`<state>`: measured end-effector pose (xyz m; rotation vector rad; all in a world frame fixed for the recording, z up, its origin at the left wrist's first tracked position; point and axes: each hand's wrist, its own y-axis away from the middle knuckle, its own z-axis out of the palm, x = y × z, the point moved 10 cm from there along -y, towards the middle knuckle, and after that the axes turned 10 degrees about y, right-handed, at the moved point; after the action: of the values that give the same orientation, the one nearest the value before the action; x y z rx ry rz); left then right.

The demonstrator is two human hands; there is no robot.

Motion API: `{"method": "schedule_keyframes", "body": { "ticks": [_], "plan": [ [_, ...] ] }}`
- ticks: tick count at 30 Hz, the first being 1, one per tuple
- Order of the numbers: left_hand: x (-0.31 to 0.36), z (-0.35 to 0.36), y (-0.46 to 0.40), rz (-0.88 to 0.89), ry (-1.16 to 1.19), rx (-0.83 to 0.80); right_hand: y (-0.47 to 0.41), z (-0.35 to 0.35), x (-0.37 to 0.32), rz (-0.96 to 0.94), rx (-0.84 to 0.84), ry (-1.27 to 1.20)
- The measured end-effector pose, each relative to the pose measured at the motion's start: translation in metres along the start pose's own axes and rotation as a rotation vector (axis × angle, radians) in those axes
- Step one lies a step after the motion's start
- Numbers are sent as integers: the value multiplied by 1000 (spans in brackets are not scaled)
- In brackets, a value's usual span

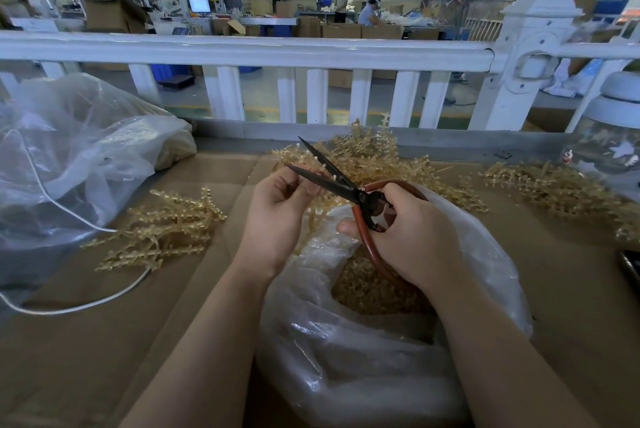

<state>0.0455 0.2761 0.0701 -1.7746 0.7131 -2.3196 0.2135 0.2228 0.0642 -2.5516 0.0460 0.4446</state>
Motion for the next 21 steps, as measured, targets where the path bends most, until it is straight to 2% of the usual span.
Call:
{"method": "schedule_keyframes", "body": {
  "ticks": [15, 21],
  "plan": [
    [4, 5, 0, -4, 50, -39, 2, -2, -1, 13, 56, -46],
    [5, 4, 0, 26, -16, -24, 1, -3, 2, 27, 48, 40]
  ]
}}
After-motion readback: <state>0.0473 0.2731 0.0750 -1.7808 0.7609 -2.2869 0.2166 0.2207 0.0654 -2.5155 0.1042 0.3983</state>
